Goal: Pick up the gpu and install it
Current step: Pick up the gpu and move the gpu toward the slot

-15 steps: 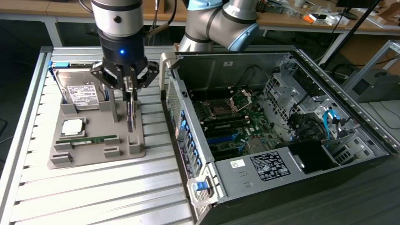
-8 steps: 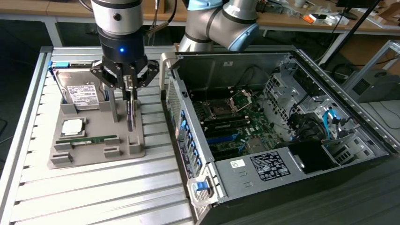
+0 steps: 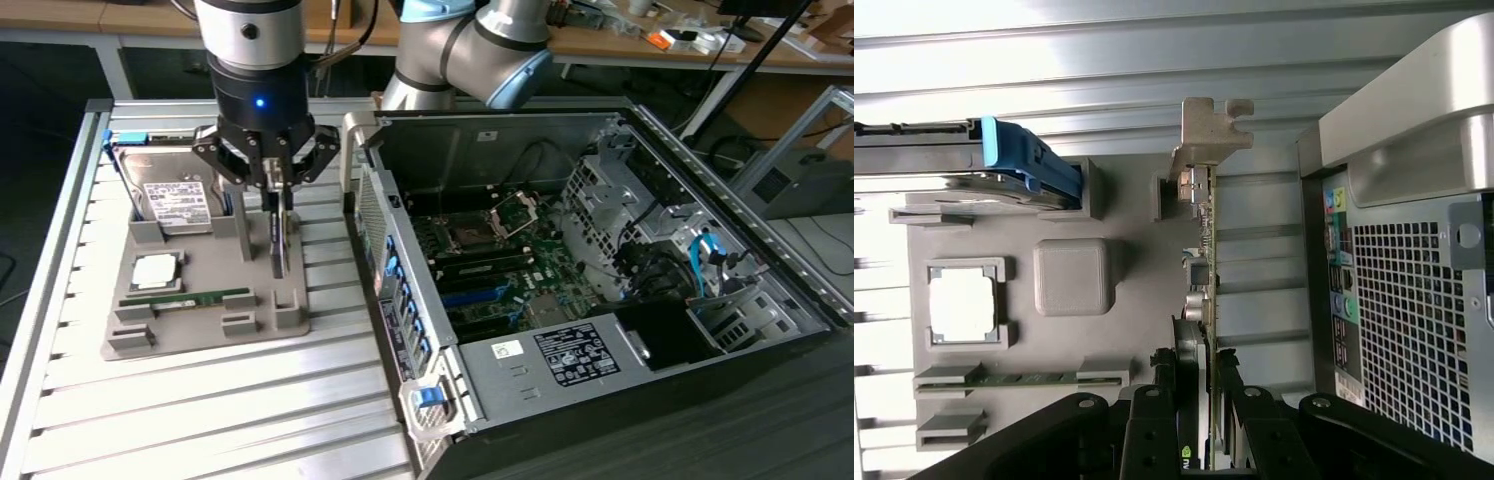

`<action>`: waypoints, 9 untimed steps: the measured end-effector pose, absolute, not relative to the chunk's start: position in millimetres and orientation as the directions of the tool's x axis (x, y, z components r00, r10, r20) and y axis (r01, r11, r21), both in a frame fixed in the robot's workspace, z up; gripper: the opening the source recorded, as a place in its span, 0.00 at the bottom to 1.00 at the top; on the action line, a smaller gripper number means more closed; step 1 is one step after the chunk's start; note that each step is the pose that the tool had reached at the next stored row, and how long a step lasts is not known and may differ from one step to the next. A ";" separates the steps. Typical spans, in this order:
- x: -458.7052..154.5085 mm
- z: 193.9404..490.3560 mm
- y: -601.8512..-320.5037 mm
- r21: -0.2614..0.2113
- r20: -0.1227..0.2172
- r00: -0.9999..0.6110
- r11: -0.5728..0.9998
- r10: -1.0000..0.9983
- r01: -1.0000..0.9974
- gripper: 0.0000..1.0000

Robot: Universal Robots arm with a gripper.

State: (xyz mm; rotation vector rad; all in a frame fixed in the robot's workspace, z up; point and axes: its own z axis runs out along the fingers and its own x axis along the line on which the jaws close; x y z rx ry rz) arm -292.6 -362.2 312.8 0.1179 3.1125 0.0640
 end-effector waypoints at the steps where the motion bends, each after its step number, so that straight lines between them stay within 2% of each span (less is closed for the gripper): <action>1: -292.6 313.2 -362.2 0.042 -0.025 -0.997 0.996 0.076 0.075 0.27; 9: -292.6 316.3 -362.2 0.042 -0.025 -0.997 0.996 0.076 0.075 0.27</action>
